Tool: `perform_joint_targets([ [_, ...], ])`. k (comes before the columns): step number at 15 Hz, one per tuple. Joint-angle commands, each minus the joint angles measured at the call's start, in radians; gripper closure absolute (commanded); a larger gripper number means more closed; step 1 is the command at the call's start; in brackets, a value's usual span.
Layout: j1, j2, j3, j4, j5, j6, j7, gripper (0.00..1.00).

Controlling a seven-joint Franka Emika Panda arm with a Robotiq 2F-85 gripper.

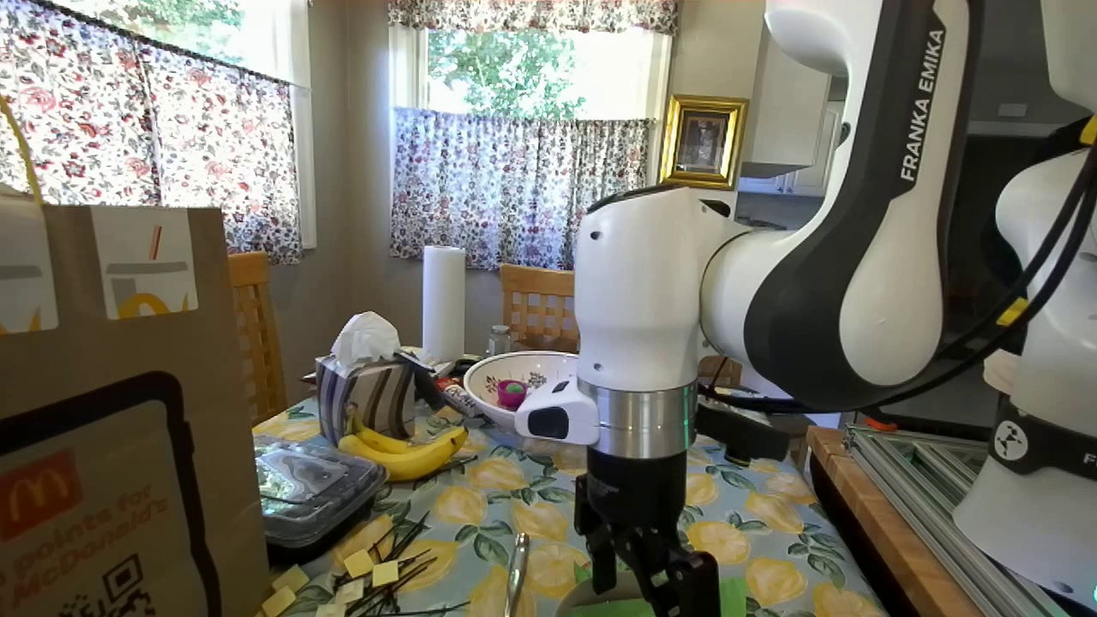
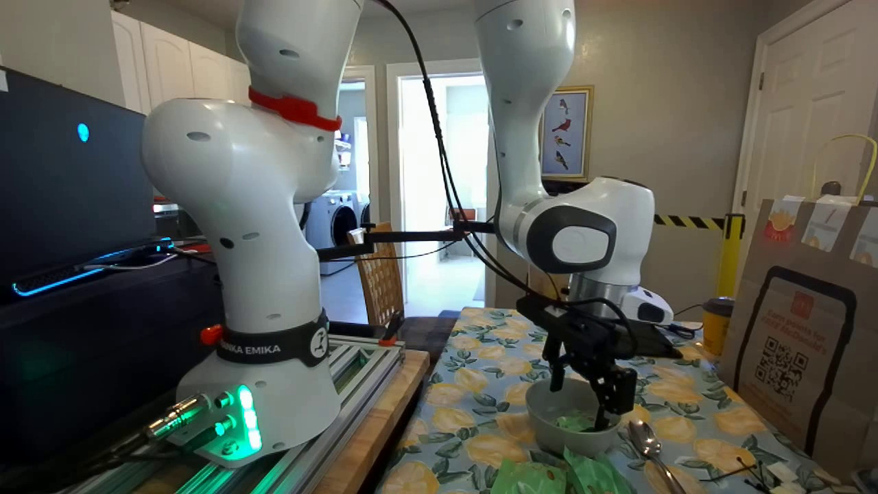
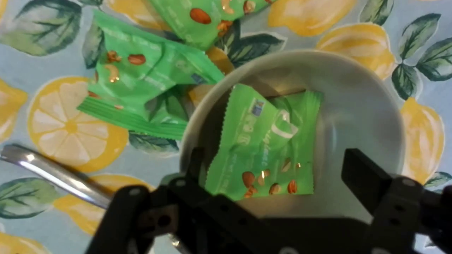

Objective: Take the green packet in the grey bowl out and place it on the table then pick up two green packets and place them in the grey bowl

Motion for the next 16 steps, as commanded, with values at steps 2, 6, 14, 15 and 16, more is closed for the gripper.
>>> perform_joint_targets([
  [2, 0.003, 0.066, -0.006, 0.049, -0.025, -0.009, -0.005, 0.0],
  [6, 0.016, 0.09, -0.019, 0.063, -0.042, -0.016, 0.004, 0.27],
  [14, 0.013, 0.05, -0.012, 0.039, -0.03, -0.021, 0.031, 0.86],
  [15, 0.017, 0.036, -0.015, 0.028, -0.03, -0.016, 0.044, 0.92],
  [16, 0.017, 0.02, -0.012, 0.016, -0.027, -0.011, 0.049, 0.92],
])
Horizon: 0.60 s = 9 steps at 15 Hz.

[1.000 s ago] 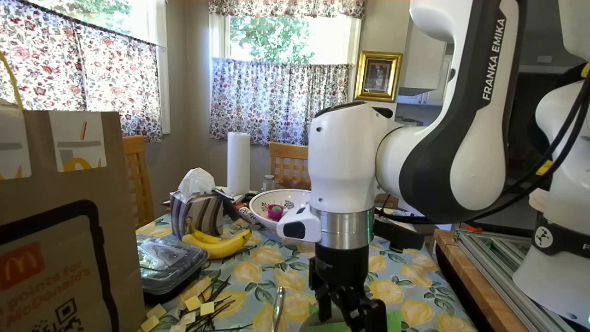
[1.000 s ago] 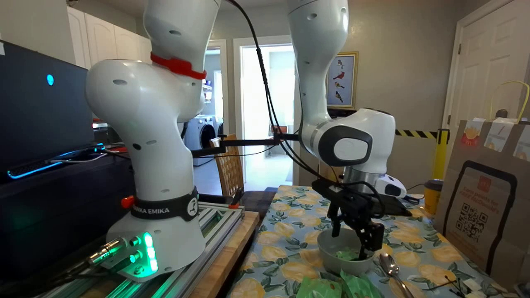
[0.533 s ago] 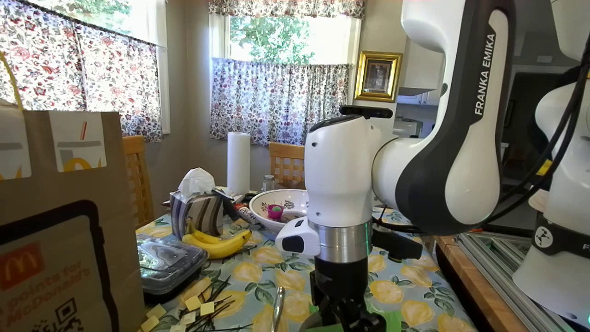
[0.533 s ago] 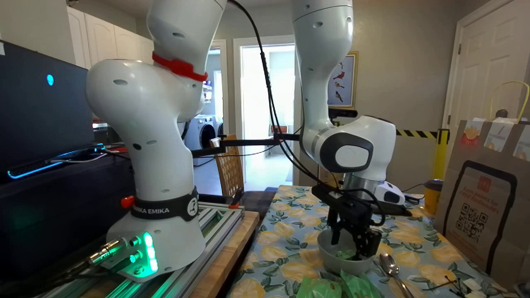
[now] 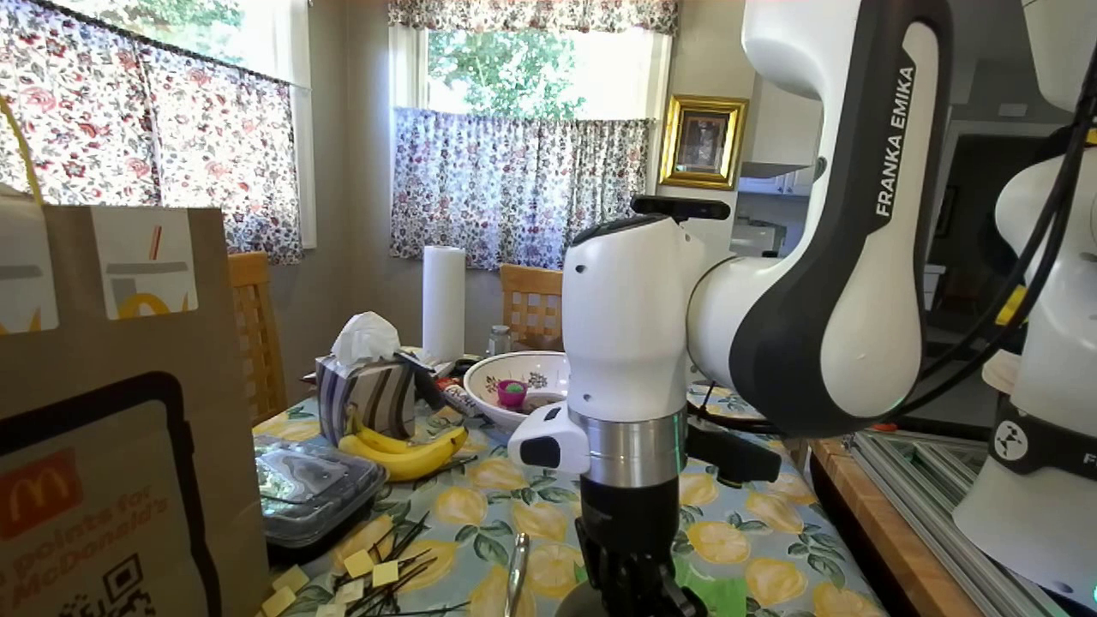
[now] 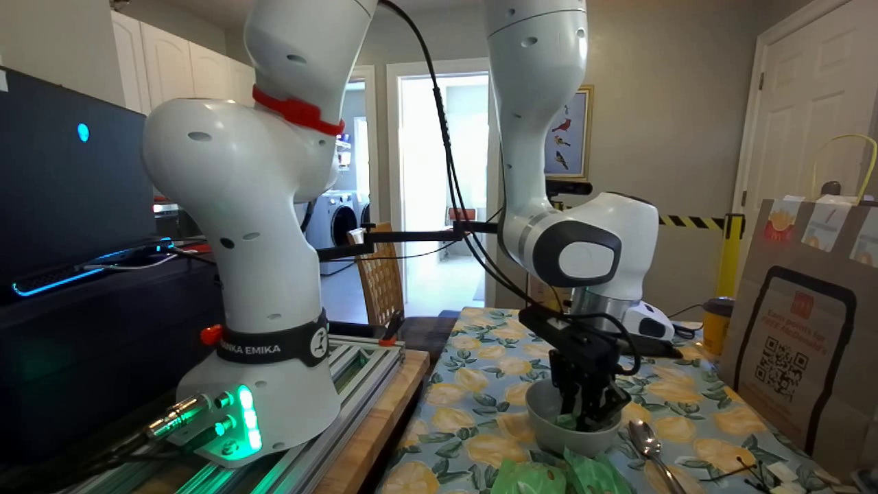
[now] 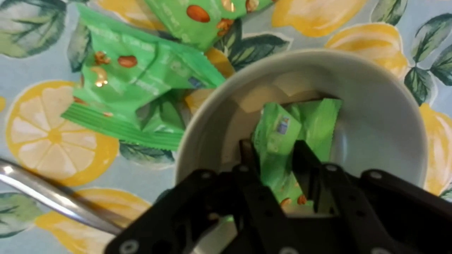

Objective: Take the green packet in the grey bowl out and place it on the table then pick up two green packets and place them in the grey bowl

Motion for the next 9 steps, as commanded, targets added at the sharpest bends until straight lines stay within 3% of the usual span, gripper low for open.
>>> perform_joint_targets([
  [1, 0.009, -0.069, 0.004, -0.04, 0.003, -0.002, 0.04, 0.92],
  [7, 0.032, -0.282, -0.012, -0.179, 0.008, 0.01, 0.138, 0.92],
  [9, 0.05, -0.358, -0.049, -0.221, -0.008, -0.005, 0.226, 0.92],
])
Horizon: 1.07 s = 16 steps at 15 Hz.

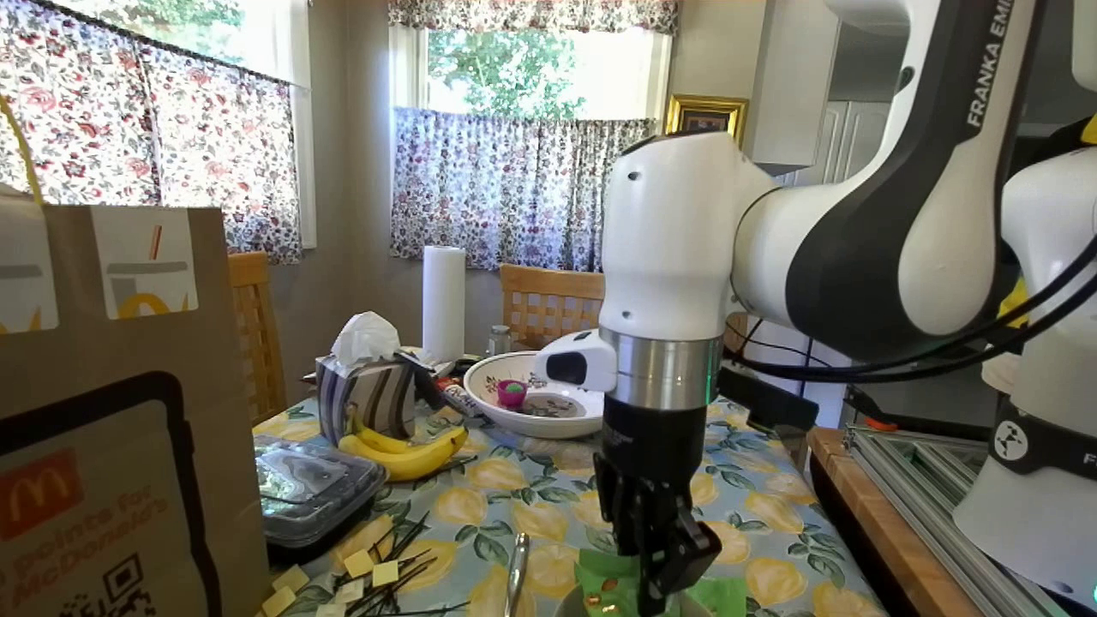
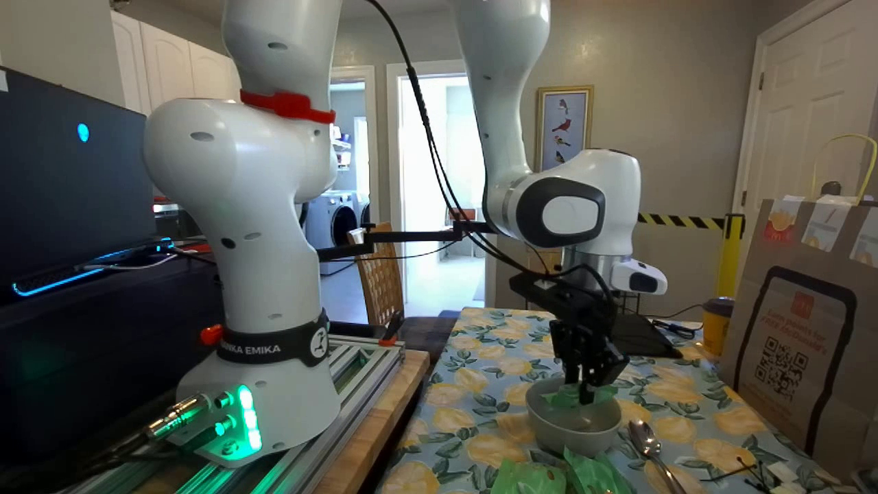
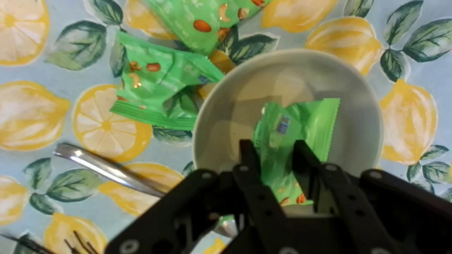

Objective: Take the green packet in the grey bowl out and place it on the table then pick up two green packets and place them in the grey bowl

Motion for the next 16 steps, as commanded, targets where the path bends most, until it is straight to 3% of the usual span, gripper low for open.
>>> perform_joint_targets([
  [1, 0.036, -0.189, -0.062, -0.124, -0.018, -0.015, 0.148, 0.92],
  [5, -0.001, -0.312, -0.117, -0.193, -0.03, -0.022, 0.282, 0.92],
  [6, -0.016, -0.282, -0.128, -0.133, -0.043, -0.045, 0.314, 0.92],
  [8, -0.05, -0.3, -0.147, -0.14, -0.03, -0.04, 0.344, 0.92],
  [9, -0.057, -0.286, -0.159, -0.138, 0.024, -0.04, 0.279, 0.92],
  [16, -0.158, -0.2, -0.259, -0.14, 0.03, -0.014, 0.267, 0.92],
])
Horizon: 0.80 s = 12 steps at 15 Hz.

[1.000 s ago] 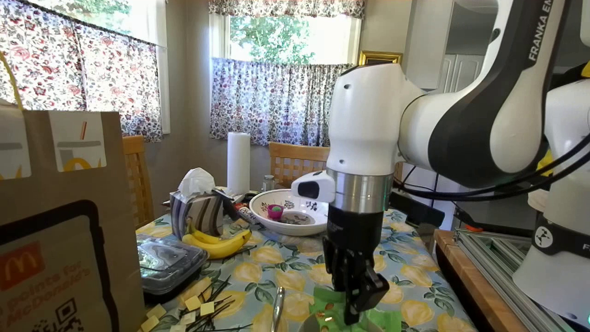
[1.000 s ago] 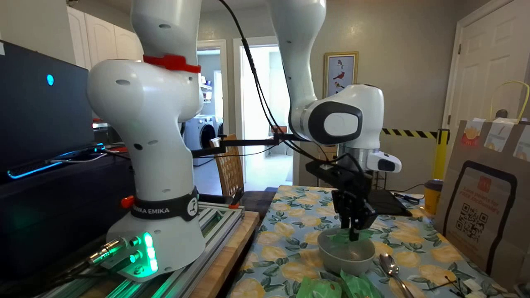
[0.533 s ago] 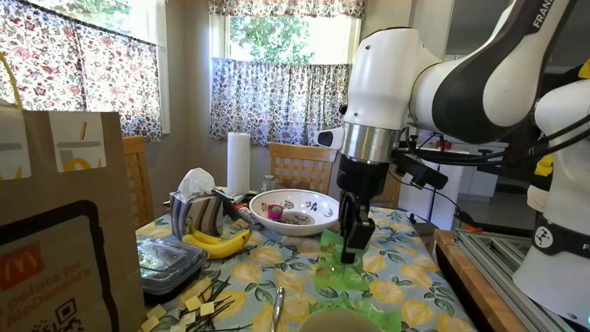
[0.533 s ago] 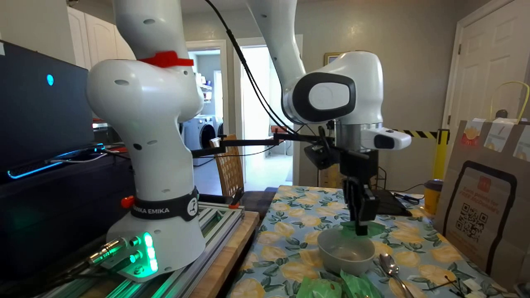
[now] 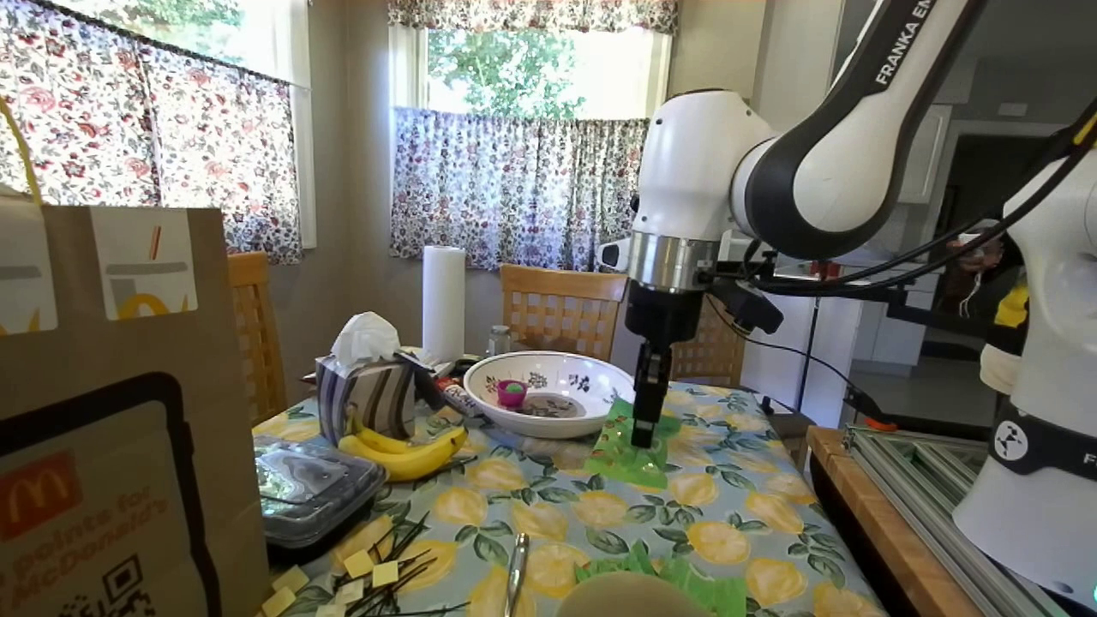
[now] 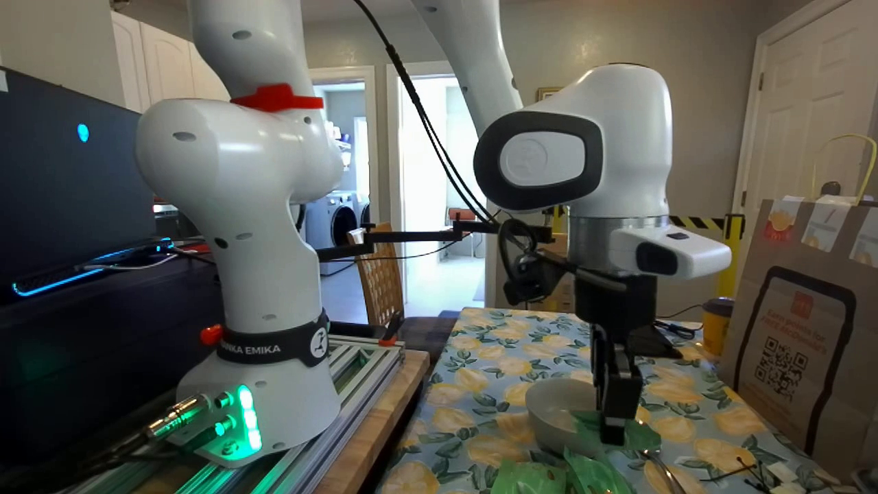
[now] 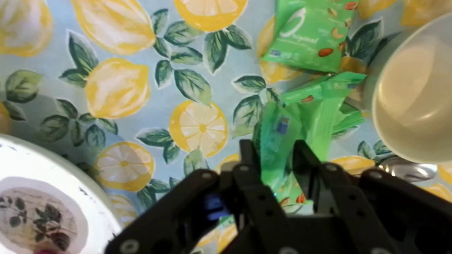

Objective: Take the green packet in the grey bowl out and place it on the table then pick up two green packets and place them in the grey bowl

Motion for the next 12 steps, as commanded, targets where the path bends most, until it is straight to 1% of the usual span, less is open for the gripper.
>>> perform_joint_targets([
  [1, -0.047, 0.073, -0.047, 0.0, 0.032, 0.036, -0.033, 0.92],
  [5, -0.089, 0.156, -0.094, 0.0, 0.035, 0.121, -0.051, 0.92],
  [7, -0.109, 0.196, -0.095, 0.002, 0.068, 0.16, -0.076, 0.92],
  [8, -0.116, 0.21, -0.093, 0.002, 0.08, 0.177, -0.088, 0.75],
  [9, -0.123, 0.222, -0.087, 0.005, 0.092, 0.186, -0.097, 0.43],
  [10, -0.127, 0.231, -0.086, 0.008, 0.096, 0.194, -0.101, 0.43],
  [11, -0.131, 0.238, -0.08, 0.006, 0.104, 0.206, -0.108, 0.38],
  [12, -0.127, 0.243, -0.079, 0.009, 0.102, 0.211, -0.11, 0.3],
])
